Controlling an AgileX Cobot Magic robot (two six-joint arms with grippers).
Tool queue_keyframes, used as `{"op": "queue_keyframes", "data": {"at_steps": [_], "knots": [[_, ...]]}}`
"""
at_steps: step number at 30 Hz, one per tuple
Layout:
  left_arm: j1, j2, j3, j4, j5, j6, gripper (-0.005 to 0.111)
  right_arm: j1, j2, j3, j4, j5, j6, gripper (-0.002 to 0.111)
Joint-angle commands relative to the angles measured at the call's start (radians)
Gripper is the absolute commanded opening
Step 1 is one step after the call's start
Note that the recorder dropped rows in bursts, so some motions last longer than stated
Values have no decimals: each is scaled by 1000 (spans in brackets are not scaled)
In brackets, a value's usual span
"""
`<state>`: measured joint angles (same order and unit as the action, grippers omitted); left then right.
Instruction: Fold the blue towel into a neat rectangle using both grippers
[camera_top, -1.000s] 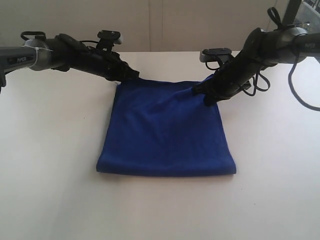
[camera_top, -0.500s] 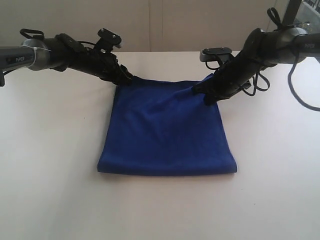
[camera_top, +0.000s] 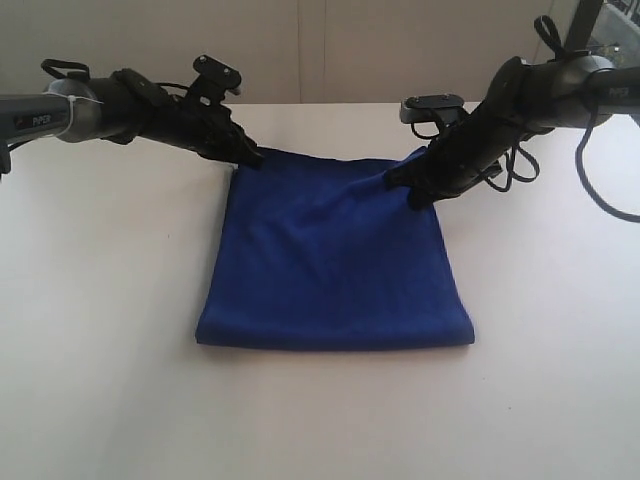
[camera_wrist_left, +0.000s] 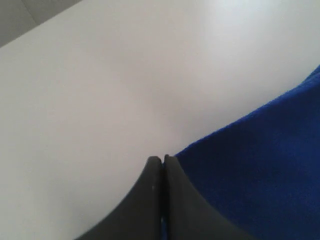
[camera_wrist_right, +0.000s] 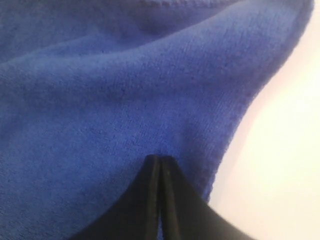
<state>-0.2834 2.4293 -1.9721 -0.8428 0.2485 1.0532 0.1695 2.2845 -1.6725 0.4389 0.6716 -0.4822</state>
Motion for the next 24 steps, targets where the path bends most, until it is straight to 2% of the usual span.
{"op": "queue_keyframes", "data": {"at_steps": [1, 11, 24], "knots": [[4, -8, 8, -11, -20, -3, 0, -1, 9, -2, -14, -7, -13, 0], [50, -8, 8, -11, 16, -35, 0, -1, 9, -2, -14, -24, -13, 0], [50, -8, 8, -16, 37, -35, 0, -1, 9, -2, -14, -26, -13, 0]]}}
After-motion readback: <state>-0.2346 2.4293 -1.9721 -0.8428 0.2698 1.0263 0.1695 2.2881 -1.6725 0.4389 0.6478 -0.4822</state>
